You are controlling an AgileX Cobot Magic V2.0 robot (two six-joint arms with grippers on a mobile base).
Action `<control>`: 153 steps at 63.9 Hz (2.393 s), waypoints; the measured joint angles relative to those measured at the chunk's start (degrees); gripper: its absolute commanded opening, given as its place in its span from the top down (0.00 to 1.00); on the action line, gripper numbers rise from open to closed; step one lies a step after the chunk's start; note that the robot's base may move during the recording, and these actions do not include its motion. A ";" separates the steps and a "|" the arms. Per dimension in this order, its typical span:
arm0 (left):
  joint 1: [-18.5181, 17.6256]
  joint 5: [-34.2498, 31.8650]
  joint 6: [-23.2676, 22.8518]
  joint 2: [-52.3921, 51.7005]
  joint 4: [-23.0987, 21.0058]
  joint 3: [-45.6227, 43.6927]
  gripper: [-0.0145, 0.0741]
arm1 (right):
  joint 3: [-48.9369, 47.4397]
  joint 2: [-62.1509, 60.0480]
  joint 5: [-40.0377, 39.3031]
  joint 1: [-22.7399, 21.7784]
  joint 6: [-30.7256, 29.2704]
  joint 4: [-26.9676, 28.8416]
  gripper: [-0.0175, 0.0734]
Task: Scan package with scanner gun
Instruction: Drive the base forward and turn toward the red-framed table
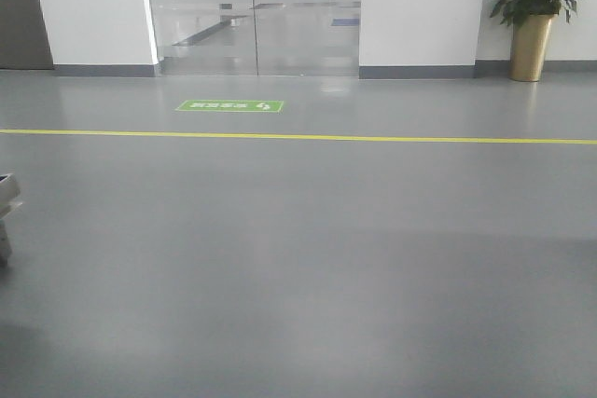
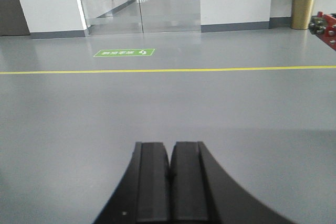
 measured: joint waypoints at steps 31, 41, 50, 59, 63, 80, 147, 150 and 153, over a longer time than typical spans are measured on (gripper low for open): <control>0.36 0.00 0.00 0.00 0.00 0.00 0.96 | 0.00 0.00 0.00 0.00 0.00 0.00 0.99; 2.20 0.00 0.00 0.00 0.00 0.00 0.96 | 0.00 0.00 0.00 0.00 0.00 0.00 0.99; 2.67 0.00 0.00 0.00 0.00 0.00 0.96 | 0.00 0.00 0.00 0.00 0.00 0.00 0.99; 2.67 0.00 0.00 0.00 0.00 0.00 0.96 | 0.00 0.00 0.00 0.00 0.00 0.00 0.99; 2.67 0.00 0.00 0.00 0.00 0.00 0.96 | 0.00 0.00 0.00 0.00 0.00 0.00 0.99; 2.67 0.00 0.00 0.00 0.00 0.00 0.96 | 0.00 0.00 0.00 0.00 0.00 0.00 0.99; 2.67 0.00 0.00 0.00 0.00 0.00 0.96 | 0.00 0.00 0.00 0.00 0.00 0.00 0.99; 2.67 0.00 0.00 0.00 0.00 0.00 0.96 | 0.00 0.00 0.00 0.00 0.00 0.00 0.99; 2.67 0.00 0.00 0.00 0.00 0.00 0.96 | 0.00 0.00 0.00 0.00 0.00 0.00 0.99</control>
